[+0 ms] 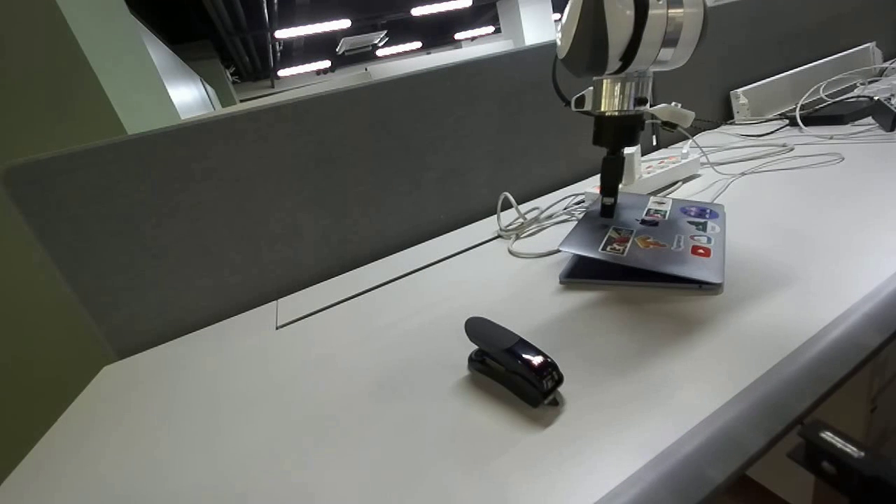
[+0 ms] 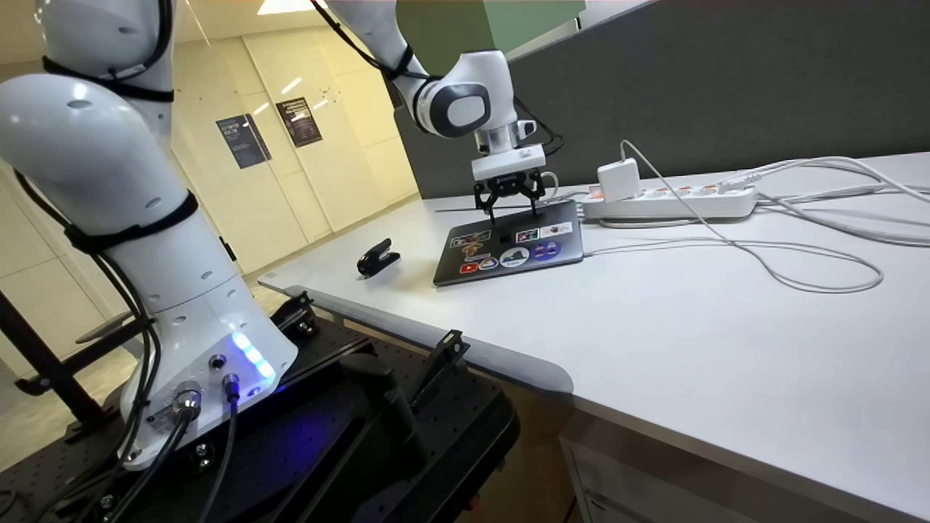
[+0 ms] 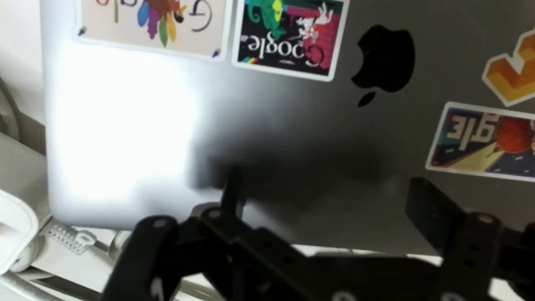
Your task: Close the laptop.
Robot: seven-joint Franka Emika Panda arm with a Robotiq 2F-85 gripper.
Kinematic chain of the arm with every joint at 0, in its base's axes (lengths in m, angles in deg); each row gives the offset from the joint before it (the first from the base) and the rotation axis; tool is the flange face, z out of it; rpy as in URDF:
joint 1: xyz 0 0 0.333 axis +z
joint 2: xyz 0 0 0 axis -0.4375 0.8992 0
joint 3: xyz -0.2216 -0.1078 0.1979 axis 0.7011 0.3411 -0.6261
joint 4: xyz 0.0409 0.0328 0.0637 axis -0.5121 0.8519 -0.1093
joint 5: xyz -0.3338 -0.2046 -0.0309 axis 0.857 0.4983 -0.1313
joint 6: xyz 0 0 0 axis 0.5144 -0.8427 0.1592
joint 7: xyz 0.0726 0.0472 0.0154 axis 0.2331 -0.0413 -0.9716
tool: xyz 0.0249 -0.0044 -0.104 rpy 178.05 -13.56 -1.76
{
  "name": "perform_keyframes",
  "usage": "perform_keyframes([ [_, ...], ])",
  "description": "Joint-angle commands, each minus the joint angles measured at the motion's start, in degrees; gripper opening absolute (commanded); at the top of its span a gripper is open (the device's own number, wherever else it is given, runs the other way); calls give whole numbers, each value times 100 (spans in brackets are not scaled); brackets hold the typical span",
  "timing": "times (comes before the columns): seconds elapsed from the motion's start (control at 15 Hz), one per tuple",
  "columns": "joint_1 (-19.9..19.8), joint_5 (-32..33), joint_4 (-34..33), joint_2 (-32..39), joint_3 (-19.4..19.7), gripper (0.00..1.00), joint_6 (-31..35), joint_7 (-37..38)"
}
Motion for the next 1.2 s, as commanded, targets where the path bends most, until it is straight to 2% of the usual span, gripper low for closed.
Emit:
perform_keyframes([
  [0.0, -131, 243, -312, 285, -158, 100, -69, 90],
  [0.8, 73, 1050, -811, 910, 125, 100, -179, 677],
  [1.13, 224, 1095, -571, 341, 250, 100, -608, 1448],
])
